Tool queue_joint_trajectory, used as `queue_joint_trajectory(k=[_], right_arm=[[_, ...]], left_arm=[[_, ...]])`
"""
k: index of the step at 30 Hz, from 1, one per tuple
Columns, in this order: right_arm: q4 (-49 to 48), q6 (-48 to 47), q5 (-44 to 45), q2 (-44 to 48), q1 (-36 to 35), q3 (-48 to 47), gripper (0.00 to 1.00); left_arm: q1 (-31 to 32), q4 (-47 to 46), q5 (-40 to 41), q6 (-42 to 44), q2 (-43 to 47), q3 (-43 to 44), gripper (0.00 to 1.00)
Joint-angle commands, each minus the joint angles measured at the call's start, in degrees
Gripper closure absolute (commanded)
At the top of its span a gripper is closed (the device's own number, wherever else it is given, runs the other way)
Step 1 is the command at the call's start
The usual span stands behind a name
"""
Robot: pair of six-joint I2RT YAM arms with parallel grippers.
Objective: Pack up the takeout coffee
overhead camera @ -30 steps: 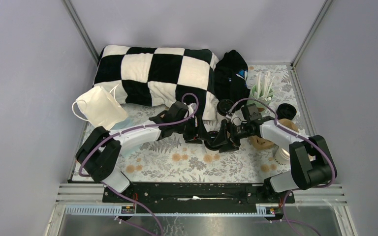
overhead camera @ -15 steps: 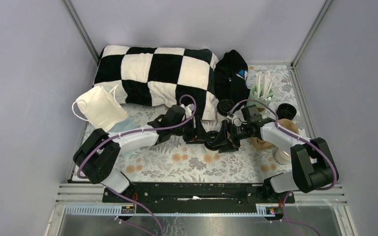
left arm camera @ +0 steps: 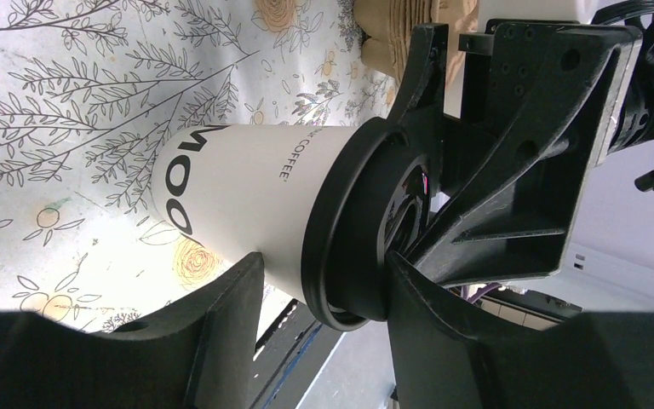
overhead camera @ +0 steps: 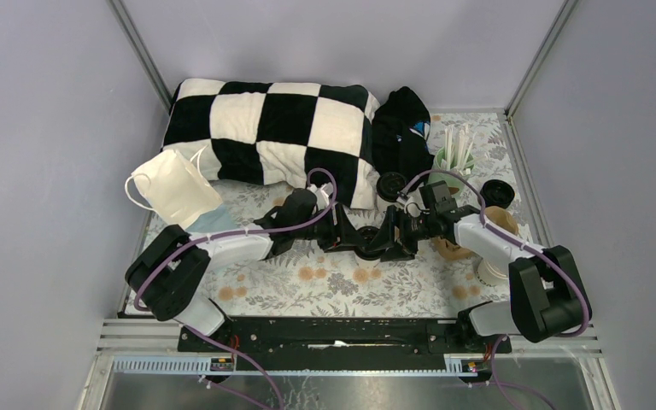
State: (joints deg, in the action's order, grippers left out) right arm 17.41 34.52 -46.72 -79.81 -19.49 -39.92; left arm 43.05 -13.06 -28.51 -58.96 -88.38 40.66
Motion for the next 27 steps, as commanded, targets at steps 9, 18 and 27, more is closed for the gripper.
queue_joint_trajectory(k=[9, 18, 27], right_arm=[[-0.96, -2.43, 22.81, -4.9, 0.06, 8.13, 0.31], [5.49, -4.17, 15.36, 3.69, 1.93, -0.34, 0.22], [7.64, -4.13, 14.48, 2.41, 3.38, -7.2, 0.24]], left_arm=[[1.43, 18.8, 8.01, 7.74, -9.07, -4.87, 0.48], [1.23, 27.53, 2.05, 10.43, -3.93, 12.53, 0.39], [0.31, 27.48, -1.05, 7.99, -2.11, 13.81, 0.36]])
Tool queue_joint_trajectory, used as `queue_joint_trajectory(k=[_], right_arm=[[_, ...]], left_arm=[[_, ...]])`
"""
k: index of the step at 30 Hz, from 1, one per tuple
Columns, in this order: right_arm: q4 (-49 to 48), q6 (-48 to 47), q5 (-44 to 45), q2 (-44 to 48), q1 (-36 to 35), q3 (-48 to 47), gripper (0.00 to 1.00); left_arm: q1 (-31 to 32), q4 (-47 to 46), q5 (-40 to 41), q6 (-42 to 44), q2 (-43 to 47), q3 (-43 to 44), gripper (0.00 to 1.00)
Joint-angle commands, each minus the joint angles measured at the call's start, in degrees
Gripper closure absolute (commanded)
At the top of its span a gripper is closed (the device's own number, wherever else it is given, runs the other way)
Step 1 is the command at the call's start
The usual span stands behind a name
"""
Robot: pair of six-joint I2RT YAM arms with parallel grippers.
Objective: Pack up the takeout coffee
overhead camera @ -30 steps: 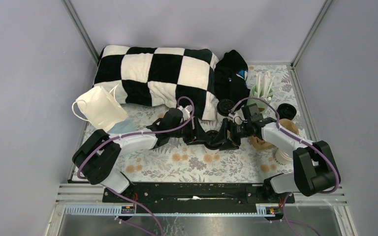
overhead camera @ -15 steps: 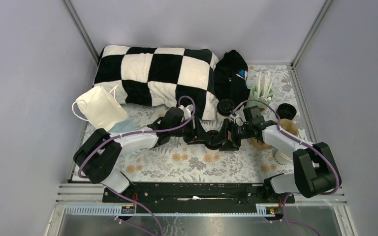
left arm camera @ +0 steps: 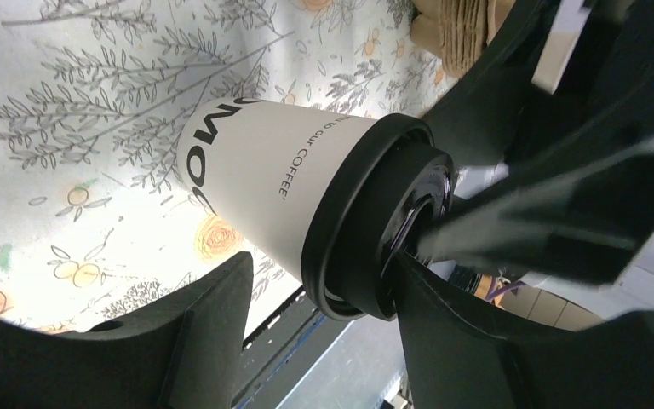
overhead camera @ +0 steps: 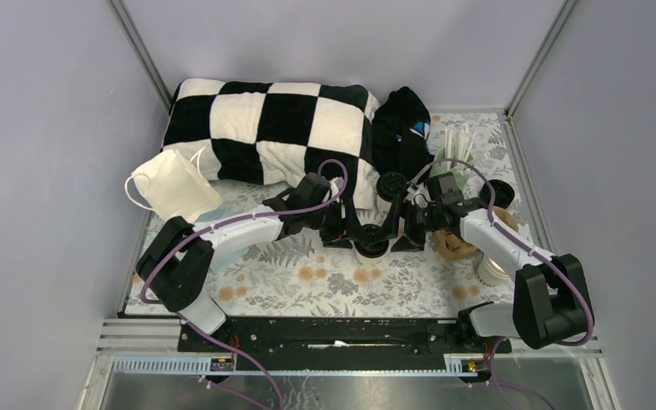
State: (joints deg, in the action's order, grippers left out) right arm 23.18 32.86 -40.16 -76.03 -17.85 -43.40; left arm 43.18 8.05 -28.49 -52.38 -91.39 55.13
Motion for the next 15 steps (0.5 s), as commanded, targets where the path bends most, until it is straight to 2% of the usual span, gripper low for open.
queue_joint_trajectory(k=[1, 6, 12, 15], right_arm=[[2.29, -2.73, 7.75, -1.48, 1.95, -4.0, 0.24], [2.96, -2.45, 5.75, -1.37, 2.29, -5.14, 0.35], [4.47, -3.79, 1.39, -3.42, 2.28, -8.91, 0.36], [8.08, -6.26, 1.46, -4.68, 2.25, -12.07, 0.36]], left_arm=[[0.03, 6.24, -1.26, 1.39, 1.48, -0.72, 0.35], [-0.63, 5.86, -2.52, 0.75, 3.94, 0.82, 0.27], [-1.41, 5.01, -5.57, -0.65, 4.83, 2.34, 0.17], [-1.84, 6.98, -4.67, 0.43, 6.06, 3.64, 0.09]])
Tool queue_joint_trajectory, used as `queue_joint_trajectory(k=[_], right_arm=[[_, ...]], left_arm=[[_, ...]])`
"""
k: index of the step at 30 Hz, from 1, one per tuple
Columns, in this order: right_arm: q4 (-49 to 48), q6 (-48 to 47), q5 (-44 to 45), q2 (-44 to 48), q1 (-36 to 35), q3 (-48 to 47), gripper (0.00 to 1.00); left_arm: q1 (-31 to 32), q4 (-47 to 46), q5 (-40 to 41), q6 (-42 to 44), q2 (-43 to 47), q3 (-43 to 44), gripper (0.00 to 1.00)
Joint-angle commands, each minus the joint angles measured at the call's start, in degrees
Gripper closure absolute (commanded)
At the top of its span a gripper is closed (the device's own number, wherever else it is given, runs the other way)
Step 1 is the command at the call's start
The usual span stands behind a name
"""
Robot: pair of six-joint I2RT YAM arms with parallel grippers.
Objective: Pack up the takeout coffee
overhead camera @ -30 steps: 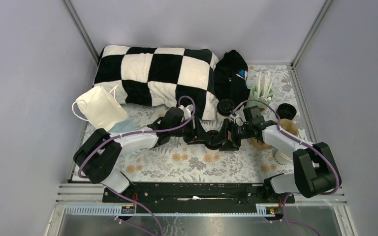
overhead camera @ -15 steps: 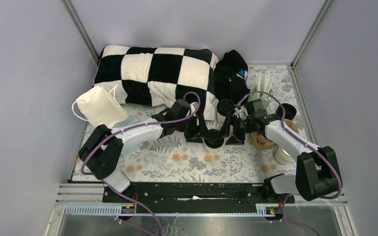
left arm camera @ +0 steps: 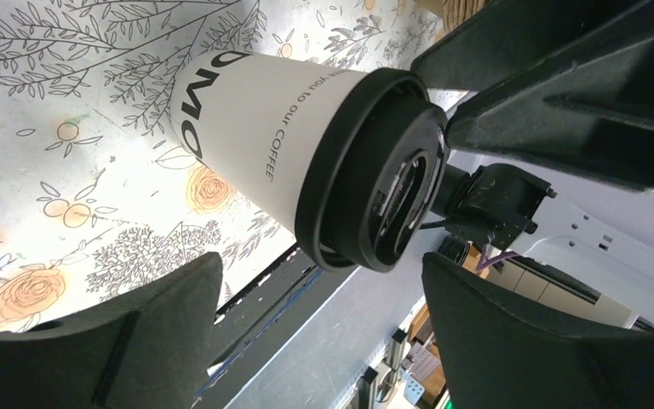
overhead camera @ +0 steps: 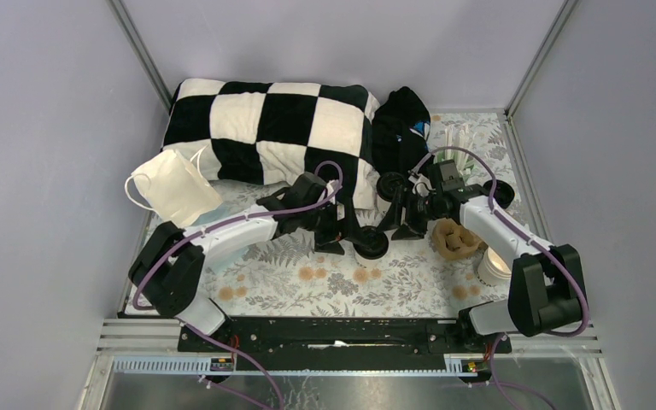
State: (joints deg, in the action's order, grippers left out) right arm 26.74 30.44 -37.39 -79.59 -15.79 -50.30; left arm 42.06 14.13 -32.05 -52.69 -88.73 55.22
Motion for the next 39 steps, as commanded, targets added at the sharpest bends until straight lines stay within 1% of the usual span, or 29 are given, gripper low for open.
queue_joint_trajectory(k=[1, 5, 7, 8, 10, 13, 15, 18, 22, 24, 26, 32, 35, 38, 39], right_arm=[[6.4, -4.47, -0.17, -1.08, 0.25, -6.07, 0.35], [13.14, -5.97, 2.46, 0.92, 0.82, -7.59, 0.23], [14.74, -6.27, -0.22, 2.25, 1.48, -6.77, 0.17], [15.2, -6.22, -2.04, 2.65, 1.67, -6.04, 0.15], [15.49, -6.09, -7.57, 2.94, 1.73, -4.3, 0.15], [12.64, -4.43, -11.7, 4.23, 1.73, -1.39, 0.18], [9.74, -2.25, -13.19, 4.61, 1.65, 0.85, 0.19], [7.54, -1.83, -14.67, 2.58, 0.27, 2.01, 0.19], [2.68, -0.07, -15.15, 0.6, -0.98, 3.74, 0.17], [-0.41, 1.27, -16.01, -0.27, -1.18, 4.72, 0.2], [-1.4, 1.09, -15.6, -1.73, -1.85, 4.54, 0.23], [-8.7, 2.82, -15.53, -4.1, -2.05, 6.98, 0.39], [-12.18, 3.98, -14.78, -4.48, -2.05, 9.08, 0.42], [-13.84, 4.55, -13.74, -5.22, -2.05, 11.14, 0.51], [-14.7, 4.98, -12.94, -5.27, -2.05, 11.96, 0.52]], left_arm=[[-1.12, 1.61, -1.0, 1.5, 3.54, 4.21, 0.07], [-4.21, 0.95, -5.03, 3.22, 1.89, 6.03, 0.02], [-5.3, 0.52, -7.37, 4.07, -0.01, 7.86, 0.04], [-5.48, 1.3, -7.48, 4.86, -1.25, 8.93, 0.06], [-5.54, 1.01, -8.17, 5.58, -3.37, 9.46, 0.1], [-5.36, -2.34, -10.48, 4.32, -5.55, 8.47, 0.18], [-5.16, -2.44, -10.25, 4.85, -6.25, 8.09, 0.22], [-5.11, -1.52, -9.95, 6.18, -6.87, 7.47, 0.26], [-4.86, -1.58, -9.96, 7.09, -7.84, 6.69, 0.28], [-4.44, -1.65, -9.35, 7.53, -8.24, 6.52, 0.29], [-4.2, -1.95, -8.5, 7.53, -8.23, 5.89, 0.32], [-4.15, -4.53, -7.69, 6.71, -8.2, 3.16, 0.37], [-4.14, -4.7, -6.3, 7.06, -8.14, 1.77, 0.41], [-4.1, -4.93, -4.48, 6.97, -7.43, -0.12, 0.46], [-4.09, -5.41, -4.17, 6.72, -7.24, -1.02, 0.46]])
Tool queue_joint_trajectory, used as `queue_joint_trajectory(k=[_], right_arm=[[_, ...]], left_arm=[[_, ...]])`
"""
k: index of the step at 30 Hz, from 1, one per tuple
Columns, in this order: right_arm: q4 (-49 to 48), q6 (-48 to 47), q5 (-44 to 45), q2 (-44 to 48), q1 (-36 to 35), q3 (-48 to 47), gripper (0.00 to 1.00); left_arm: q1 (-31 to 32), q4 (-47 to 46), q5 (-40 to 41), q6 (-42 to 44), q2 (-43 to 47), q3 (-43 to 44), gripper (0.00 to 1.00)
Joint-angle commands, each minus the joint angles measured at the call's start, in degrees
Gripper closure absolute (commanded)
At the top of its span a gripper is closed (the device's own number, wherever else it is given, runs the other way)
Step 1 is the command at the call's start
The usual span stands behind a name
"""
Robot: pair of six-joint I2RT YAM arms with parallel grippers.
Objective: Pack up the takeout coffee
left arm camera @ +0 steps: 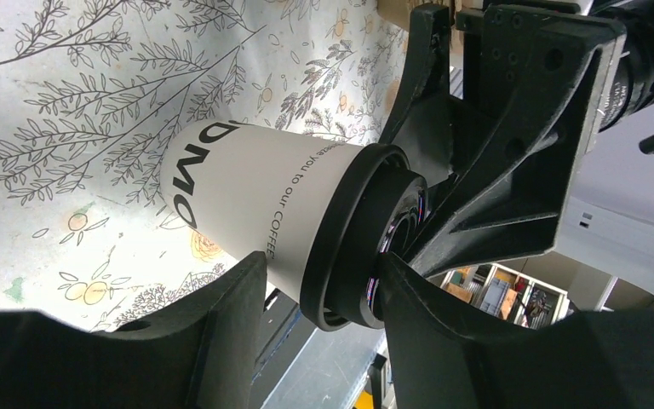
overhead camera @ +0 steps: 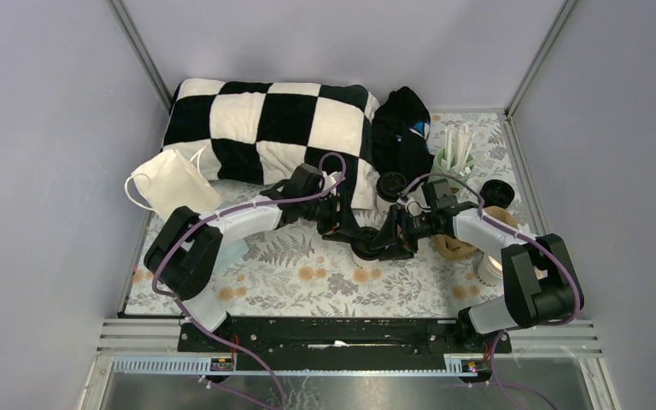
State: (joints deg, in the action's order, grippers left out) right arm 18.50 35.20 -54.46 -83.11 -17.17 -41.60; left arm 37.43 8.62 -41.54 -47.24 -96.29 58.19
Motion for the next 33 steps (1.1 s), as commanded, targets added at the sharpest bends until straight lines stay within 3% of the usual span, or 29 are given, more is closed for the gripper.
queue_joint_trajectory(k=[1, 13, 19, 23, 29, 33], right_arm=[[-7.47, 0.93, 4.63, -1.83, -0.67, 4.04, 0.52], [-10.45, 5.91, 24.36, -0.52, -1.11, 10.05, 0.51], [1.93, 4.06, 10.84, 3.68, -1.27, 3.11, 0.3], [8.84, 2.7, 10.09, 8.66, -1.23, 0.38, 0.15], [5.7, 8.24, 6.9, 9.75, -2.95, 1.94, 0.16], [-1.56, 15.77, 6.21, 11.11, -4.9, 3.4, 0.19]], left_arm=[[0.54, -0.17, 5.67, 1.01, 0.39, -4.84, 0.47], [0.63, -7.0, 9.16, -1.9, 4.0, -18.5, 0.52], [0.67, -5.21, 9.76, -3.3, 6.71, -17.02, 0.52], [0.71, -3.2, 9.95, -3.21, 6.97, -14.22, 0.49], [0.71, -1.64, 9.42, -3.38, 7.06, -11.83, 0.45], [0.71, -1.57, 9.33, -3.6, 7.74, -11.96, 0.43]])
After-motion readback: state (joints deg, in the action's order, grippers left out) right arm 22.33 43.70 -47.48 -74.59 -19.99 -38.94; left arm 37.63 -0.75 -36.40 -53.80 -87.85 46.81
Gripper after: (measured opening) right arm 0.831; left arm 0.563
